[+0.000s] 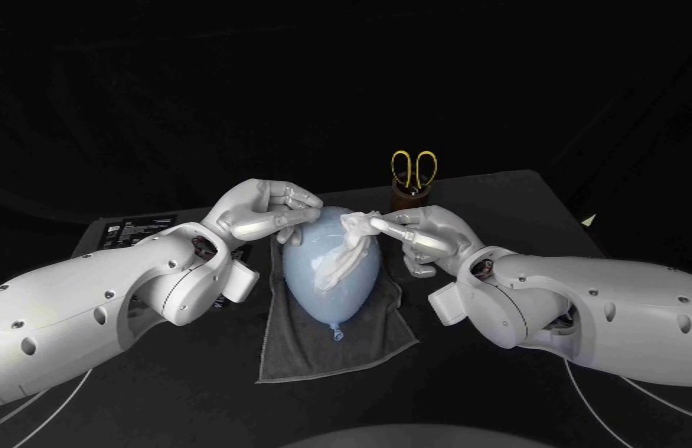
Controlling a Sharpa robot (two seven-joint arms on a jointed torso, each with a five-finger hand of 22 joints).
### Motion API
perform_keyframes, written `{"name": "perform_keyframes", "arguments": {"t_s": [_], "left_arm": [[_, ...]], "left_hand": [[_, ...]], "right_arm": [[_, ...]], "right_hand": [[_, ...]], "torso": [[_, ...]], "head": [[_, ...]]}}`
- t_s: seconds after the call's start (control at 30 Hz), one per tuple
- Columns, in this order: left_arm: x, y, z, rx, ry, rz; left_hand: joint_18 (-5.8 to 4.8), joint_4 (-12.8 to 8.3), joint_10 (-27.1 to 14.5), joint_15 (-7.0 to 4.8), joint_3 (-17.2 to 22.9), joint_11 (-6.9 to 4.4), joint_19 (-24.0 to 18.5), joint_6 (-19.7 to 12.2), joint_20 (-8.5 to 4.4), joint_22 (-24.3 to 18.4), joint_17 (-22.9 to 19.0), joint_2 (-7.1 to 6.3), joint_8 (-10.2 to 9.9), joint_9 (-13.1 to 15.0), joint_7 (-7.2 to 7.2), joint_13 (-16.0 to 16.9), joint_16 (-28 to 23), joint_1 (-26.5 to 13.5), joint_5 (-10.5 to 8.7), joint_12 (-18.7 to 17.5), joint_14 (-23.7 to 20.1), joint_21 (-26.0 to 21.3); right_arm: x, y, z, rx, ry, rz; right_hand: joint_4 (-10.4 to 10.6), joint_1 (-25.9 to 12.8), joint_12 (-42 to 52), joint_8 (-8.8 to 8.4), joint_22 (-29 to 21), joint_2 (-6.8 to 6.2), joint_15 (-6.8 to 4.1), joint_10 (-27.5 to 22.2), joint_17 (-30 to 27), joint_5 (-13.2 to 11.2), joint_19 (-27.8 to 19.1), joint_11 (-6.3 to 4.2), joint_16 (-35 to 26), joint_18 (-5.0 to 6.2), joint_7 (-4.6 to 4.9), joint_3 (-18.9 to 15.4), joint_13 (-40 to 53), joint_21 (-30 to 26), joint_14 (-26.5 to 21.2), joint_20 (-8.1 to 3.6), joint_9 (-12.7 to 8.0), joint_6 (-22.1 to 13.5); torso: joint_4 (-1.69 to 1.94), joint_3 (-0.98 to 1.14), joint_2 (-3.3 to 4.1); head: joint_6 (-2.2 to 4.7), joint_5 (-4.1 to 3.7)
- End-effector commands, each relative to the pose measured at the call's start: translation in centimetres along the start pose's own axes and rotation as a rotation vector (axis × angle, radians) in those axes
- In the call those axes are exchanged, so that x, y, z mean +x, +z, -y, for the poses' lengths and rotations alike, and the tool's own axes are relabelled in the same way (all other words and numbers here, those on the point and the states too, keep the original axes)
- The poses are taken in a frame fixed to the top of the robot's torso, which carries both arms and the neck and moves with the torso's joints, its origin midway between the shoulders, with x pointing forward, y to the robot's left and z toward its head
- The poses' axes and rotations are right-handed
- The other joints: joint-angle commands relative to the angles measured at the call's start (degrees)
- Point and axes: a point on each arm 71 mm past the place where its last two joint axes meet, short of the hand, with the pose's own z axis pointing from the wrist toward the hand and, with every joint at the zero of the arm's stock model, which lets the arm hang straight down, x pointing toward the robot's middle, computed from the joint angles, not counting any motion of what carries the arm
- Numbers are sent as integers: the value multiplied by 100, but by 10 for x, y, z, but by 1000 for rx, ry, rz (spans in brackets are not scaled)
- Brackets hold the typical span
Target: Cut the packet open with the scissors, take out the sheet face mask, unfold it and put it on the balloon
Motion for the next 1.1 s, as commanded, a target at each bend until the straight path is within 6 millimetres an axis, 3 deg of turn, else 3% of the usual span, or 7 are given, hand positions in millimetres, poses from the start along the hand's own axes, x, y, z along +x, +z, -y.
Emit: {"name": "perform_keyframes", "arguments": {"t_s": [0.03, 0.1, 0.17, 0.4, 0.73, 0.83, 1.1], "left_arm": [[0, 7, 8, 36, 125, -25], [1, 10, 12, 44, 154, -36], [1, 13, 14, 50, 179, -48], [5, 25, 21, 66, 283, -82], [11, 41, 24, 60, 355, -87], [15, 47, 24, 45, 375, -100], [17, 59, 23, 21, 396, -109]], "left_hand": [[34, -20, -97, 10, -49, 11, -25, -62, 16, -20, -102, 0, 26, -12, 7, -14, -39, 99, 10, 4, -119, -54], [34, -32, -138, 15, -56, 16, -33, -65, 21, -27, -140, -7, 42, -16, 6, -21, -40, 135, 9, 6, -170, -69], [34, -49, -198, 20, -70, 20, -45, -62, 26, -35, -189, -25, 63, -22, -2, -30, -42, 173, 9, 5, -234, -85], [24, -7, -542, 92, -225, 90, -132, -203, 85, -75, -435, -117, 47, -91, 47, -62, -29, 160, 6, 22, -610, -177], [28, 145, -1043, 213, -637, 211, -181, -479, 202, -149, -542, -172, 31, -174, 161, -178, 178, 137, 2, 13, -873, -310], [32, 234, -1142, 234, -870, 230, -165, -541, 225, -167, -593, -200, 39, -195, 177, -236, 264, 102, 1, 9, -899, -333], [39, 357, -1203, 228, -1257, 230, -21, -575, 223, -124, -736, -72, 48, -245, 165, -433, 546, 286, -1, -69, -781, -232]], "right_arm": [[5, 1, -3, -31, -49, -18], [6, 2, -4, -35, -66, -10], [7, 2, -5, -42, -79, 0], [6, 4, -15, -94, -110, 52], [7, 9, -31, -131, -116, 42], [9, 9, -33, -131, -112, 13], [16, 11, -35, -131, -117, -70]], "right_hand": [[-403, 534, 79, 62, 1196, 112, -56, 433, 1505, -11, 175, -85, 24, 25, -59, 313, 1319, 53, 600, -39, 33, 220], [-681, 820, 119, 200, 1211, 211, -110, 459, 1505, -10, 197, -152, 24, 14, -138, 550, 1347, 102, 600, -81, 93, 468], [-857, 924, 278, 324, 1233, 282, -141, 555, 1505, -8, 231, -172, 24, -3, -150, 746, 1458, 175, 600, -114, 169, 605], [-1175, 482, 352, 517, 1279, 263, -165, 598, 1505, -7, 301, -199, 24, -38, -177, 1453, 1510, 326, 600, -152, 336, 581], [-1254, 294, 352, 606, 1279, 226, -174, 598, 1505, -11, 302, -209, 24, -39, -188, 1639, 1510, 328, 600, -160, 404, 560], [-1255, 293, 352, 606, 1277, 226, -174, 598, 1505, -11, 299, -209, 24, -37, -188, 1641, 1510, 321, 600, -160, 405, 559], [-1257, 275, 352, 613, 1276, 231, -174, 598, 1505, -11, 297, -210, 24, -36, -189, 1658, 1510, 317, 600, -160, 411, 550]], "torso": [[5, 2, -2], [5, 1, -8], [0, 2, -10], [2, -1, -12], [-2, -7, -14], [-2, -6, -18], [-6, -4, -38]], "head": [[16, 3], [28, 2], [38, 8], [132, 12], [279, 34], [379, 59], [492, 116]]}}
